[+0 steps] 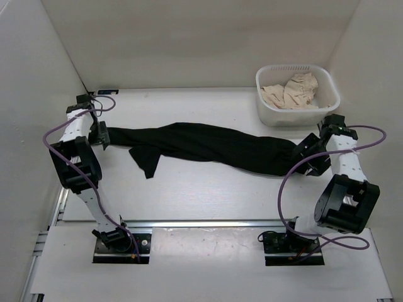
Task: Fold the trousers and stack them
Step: Flatten the trousers out
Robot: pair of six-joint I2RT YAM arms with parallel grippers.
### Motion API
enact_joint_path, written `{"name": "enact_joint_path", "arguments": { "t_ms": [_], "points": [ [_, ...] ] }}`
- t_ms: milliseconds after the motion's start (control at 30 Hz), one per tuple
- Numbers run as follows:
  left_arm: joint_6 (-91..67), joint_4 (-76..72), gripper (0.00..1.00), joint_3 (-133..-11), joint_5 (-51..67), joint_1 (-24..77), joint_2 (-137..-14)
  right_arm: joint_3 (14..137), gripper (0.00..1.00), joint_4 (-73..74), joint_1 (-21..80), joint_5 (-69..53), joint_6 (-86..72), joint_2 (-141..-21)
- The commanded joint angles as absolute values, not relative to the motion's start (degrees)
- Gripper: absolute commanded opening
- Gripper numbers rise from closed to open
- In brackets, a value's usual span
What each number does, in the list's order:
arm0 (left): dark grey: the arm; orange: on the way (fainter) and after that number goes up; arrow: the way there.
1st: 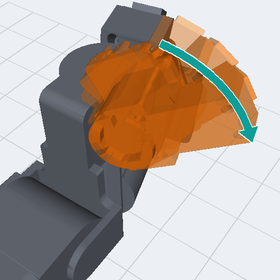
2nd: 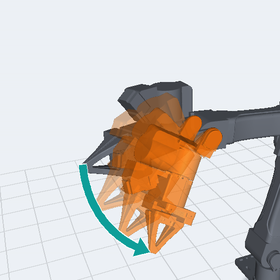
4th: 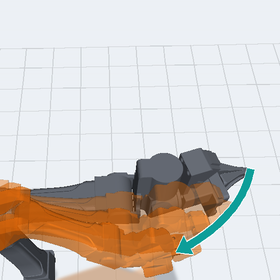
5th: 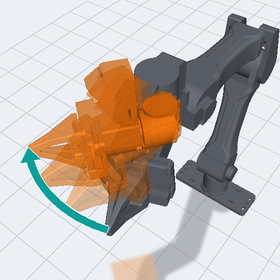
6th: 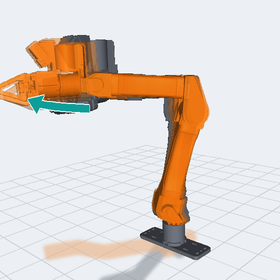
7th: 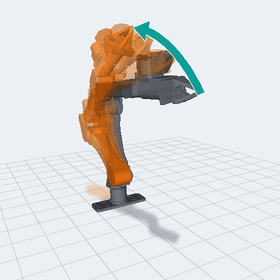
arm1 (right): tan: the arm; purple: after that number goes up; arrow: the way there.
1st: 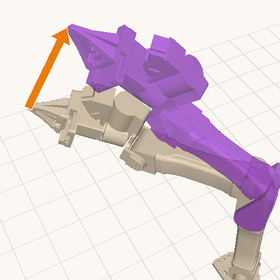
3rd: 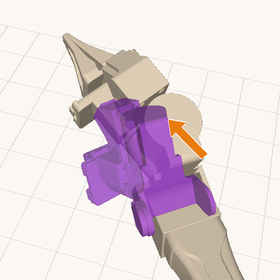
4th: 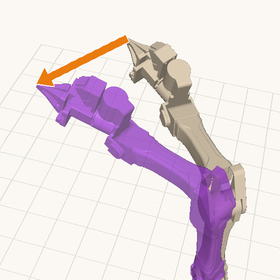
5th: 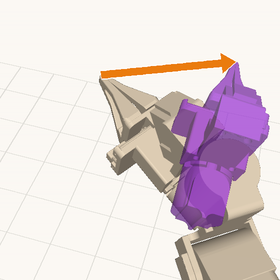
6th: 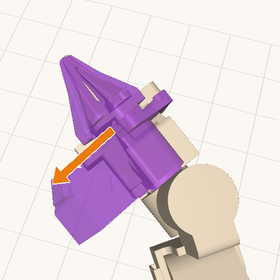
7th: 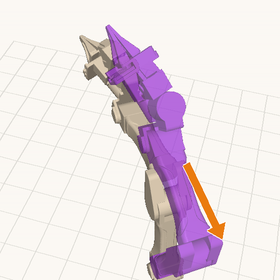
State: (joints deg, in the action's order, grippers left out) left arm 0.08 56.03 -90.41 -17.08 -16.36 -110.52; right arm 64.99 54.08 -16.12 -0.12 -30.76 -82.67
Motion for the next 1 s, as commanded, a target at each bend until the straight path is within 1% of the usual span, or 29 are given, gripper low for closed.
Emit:
{"name": "enact_joint_path", "arguments": {
  "t_ms": [0,133,200,267,333,367,400,433,467,533,567,600,700,800,967],
  "points": [
    [0.0,52.4,0.91,-89.2,-14.9,-16.9,-109.9,62.1,0.87,46.3,-17.1,-1.0,-33.0,-83.7],
    [0.0,51.9,0.91,-92.5,-10.3,-18.8,-113.7,61.5,0.87,39.4,-17.8,-3.2,-34.0,-87.5],
    [0.0,51.3,0.93,-94.6,-8.5,-18.8,-115.2,62.7,0.87,37.4,-17.8,-4.0,-34.0,-91.3],
    [0.0,51.3,0.93,-95.1,-7.3,-18.8,-117.2,63.8,0.82,37.4,-17.8,-5.1,-34.0,-94.0],
    [0.0,50.1,0.96,-95.8,-7.3,-18.8,-118.5,64.5,0.75,37.4,-17.8,-5.7,-34.5,-96.8],
    [0.0,49.0,0.96,-95.8,-7.3,-18.8,-119.6,64.5,0.62,36.8,-17.8,-6.2,-35.1,-97.6],
    [0.0,48.3,1.0,-96.6,-7.3,-18.8,-120.2,64.5,0.53,36.8,-17.8,-6.2,-35.1,-97.6],
    [0.0,47.6,1.0,-97.5,-7.3,-18.8,-120.8,64.5,0.43,36.3,-17.8,-6.2,-35.1,-97.6],
    [0.0,46.8,1.0,-97.5,-7.3,-18.8,-120.8,64.5,0.26,36.3,-17.8,-6.2,-35.1,-97.6],
    [0.0,44.6,1.0,-99.5,-6.0,-18.1,-121.6,65.4,0.13,38.0,-17.8,-5.0,-35.1,-97.6],
    [0.0,44.6,1.0,-100.3,-5.1,-17.4,-122.1,66.4,0.02,38.8,-17.8,-5.0,-34.4,-96.9],
    [0.0,44.6,1.0,-101.3,-2.6,-16.9,-122.1,67.0,0.0,39.6,-17.8,-4.2,-33.6,-96.9],
    [0.0,44.6,1.0,-105.4,1.2,-16.9,-122.6,68.5,0.0,42.8,-17.8,-1.9,-32.2,-93.7],
    [0.0,45.2,1.0,-109.2,2.3,-16.9,-124.7,69.7,0.0,44.1,-17.8,-0.5,-31.5,-89.9],
    [0.0,49.9,1.0,-115.9,3.3,-16.9,-132.6,71.0,0.0,46.5,-17.8,-1.4,-29.9,-88.7]
  ]
}}
